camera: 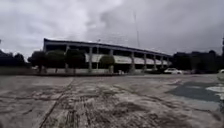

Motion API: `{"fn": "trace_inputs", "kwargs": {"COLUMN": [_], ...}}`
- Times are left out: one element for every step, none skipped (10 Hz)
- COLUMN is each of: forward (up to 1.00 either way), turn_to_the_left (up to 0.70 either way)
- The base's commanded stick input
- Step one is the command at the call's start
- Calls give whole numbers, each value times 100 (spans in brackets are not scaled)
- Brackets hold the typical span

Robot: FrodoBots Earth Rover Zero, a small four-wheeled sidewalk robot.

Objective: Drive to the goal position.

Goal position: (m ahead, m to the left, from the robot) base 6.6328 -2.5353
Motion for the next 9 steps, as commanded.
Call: {"fn": "trace_inputs", "kwargs": {"forward": [70, 70, 70, 70, 70, 70, 70, 70, 70], "turn_to_the_left": [0, 0, 0, 0, 0, 0, 0, 0, 0]}}
